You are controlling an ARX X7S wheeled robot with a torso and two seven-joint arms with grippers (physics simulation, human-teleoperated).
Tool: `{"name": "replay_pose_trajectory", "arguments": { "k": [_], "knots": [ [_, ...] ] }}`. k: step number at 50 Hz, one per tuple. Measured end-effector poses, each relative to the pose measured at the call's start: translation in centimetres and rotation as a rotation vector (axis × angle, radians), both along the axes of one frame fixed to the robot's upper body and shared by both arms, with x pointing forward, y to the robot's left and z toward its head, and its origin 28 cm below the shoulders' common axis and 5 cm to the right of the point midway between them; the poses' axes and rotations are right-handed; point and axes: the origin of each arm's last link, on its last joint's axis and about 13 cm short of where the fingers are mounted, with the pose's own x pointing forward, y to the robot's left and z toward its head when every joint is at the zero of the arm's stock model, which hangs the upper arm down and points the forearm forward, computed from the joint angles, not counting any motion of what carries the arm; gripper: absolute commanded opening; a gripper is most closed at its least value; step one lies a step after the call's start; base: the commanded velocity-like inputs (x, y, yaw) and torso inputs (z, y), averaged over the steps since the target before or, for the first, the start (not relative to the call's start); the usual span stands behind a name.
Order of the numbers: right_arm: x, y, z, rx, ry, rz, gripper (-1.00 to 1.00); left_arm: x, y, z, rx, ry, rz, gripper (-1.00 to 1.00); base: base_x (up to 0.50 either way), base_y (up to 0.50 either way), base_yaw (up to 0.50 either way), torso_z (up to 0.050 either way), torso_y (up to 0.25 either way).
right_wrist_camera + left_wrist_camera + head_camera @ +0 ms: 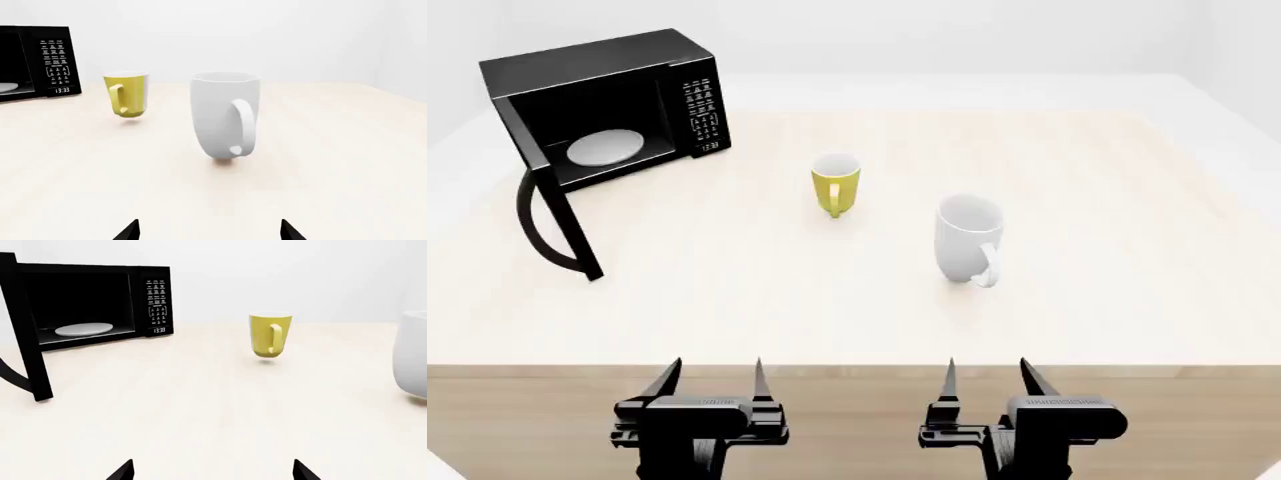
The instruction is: Close the microwave.
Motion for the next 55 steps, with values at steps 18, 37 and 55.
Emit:
{"name": "replay_pose_trajectory", "arguments": {
  "k": [18,37,55],
  "knots": [
    [0.5,-0.1,-1.9,0.031,0.000,0.022,1.00,0.0,0.0,0.0,0.013,0.004,-0.015,1.00,0.00,0.00,0.00,0.000,0.000],
    [0.3,-0.2,-2.4,0.039,0.028,-0.001,1.00,0.0,0.0,0.0,0.018,-0.012,-0.024,1.00,0.00,0.00,0.00,0.000,0.000],
    [-3.4,-0.1,9.7,0.080,0.004,0.006,1.00,0.1,0.0,0.0,0.015,-0.035,-0.011,1.00,0.00,0.00,0.00,0.000,0.000]
  ]
}}
